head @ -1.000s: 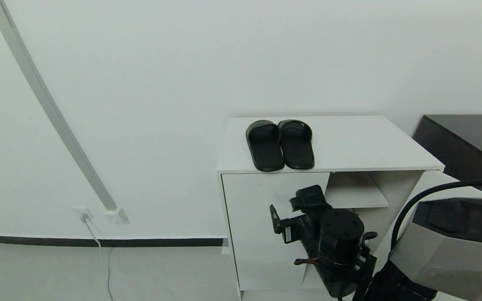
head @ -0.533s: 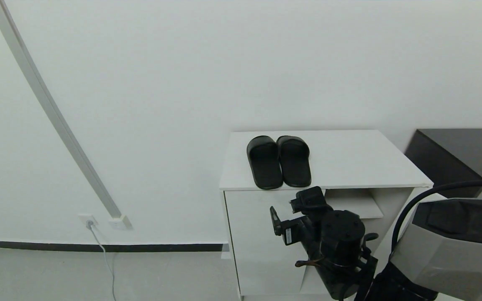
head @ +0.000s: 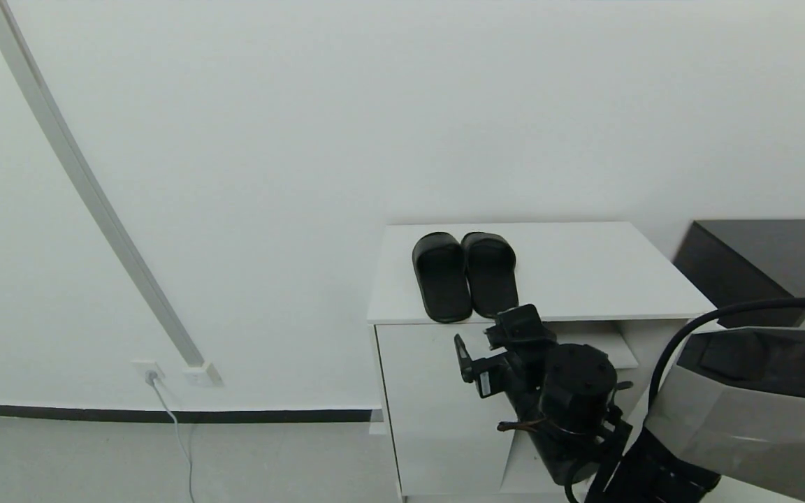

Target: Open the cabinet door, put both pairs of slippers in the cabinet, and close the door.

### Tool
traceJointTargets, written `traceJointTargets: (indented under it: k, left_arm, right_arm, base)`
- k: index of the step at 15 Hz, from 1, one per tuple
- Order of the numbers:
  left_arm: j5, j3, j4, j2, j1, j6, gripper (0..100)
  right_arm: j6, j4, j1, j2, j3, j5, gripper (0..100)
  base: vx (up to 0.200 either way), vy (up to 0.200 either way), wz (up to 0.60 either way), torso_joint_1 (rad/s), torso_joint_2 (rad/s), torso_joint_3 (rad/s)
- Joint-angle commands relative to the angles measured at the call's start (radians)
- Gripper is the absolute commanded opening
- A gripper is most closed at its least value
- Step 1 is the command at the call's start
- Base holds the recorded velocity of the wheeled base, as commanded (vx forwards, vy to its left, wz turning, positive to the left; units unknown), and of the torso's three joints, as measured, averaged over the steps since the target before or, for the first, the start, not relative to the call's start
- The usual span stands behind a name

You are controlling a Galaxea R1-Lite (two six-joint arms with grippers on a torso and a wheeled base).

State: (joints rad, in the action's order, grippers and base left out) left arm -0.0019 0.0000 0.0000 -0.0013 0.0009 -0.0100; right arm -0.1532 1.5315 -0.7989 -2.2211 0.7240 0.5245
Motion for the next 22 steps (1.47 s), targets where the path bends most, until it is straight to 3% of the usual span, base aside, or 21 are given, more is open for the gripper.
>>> traceJointTargets:
  k: [1, 6, 8, 10, 17, 22]
  left_arm:
    - [-0.001, 0.000, 0.000, 0.001, 0.001, 0.002, 0]
    - [-0.001, 0.000, 0.000, 0.001, 0.001, 0.004, 0]
    - [-0.001, 0.000, 0.000, 0.001, 0.001, 0.002, 0]
    - [-0.001, 0.000, 0.000, 0.001, 0.001, 0.002, 0]
    - [0.000, 0.000, -0.002, 0.001, 0.001, 0.001, 0]
    - [0.000, 0.000, 0.000, 0.001, 0.001, -0.002, 0]
  right_arm:
    - [0.017, -0.171, 0.014, 0.050, 0.109, 0.002, 100]
    - [0.215, -0.741, -0.009, 0.199, 0.407, 0.040, 100]
    - [0.330, -0.915, -0.016, 0.207, 0.480, 0.046, 100]
    - [0.392, -1.005, -0.016, 0.208, 0.508, 0.051, 100]
    - [0.432, -0.982, -0.011, 0.185, 0.420, 0.060, 100]
    - [0.394, -0.876, 0.020, 0.070, 0.463, 0.055, 100]
  base:
    - [0.000, 0.000, 0.00, 0.000, 0.00, 0.000]
    - [0.000, 0.000, 0.00, 0.000, 0.00, 0.000]
    - [0.000, 0.000, 0.00, 0.000, 0.00, 0.000]
    - [0.100, 0.000, 0.00, 0.001, 0.00, 0.001]
    - [0.200, 0.000, 0.00, 0.002, 0.00, 0.002]
    - [0.000, 0.000, 0.00, 0.000, 0.00, 0.000]
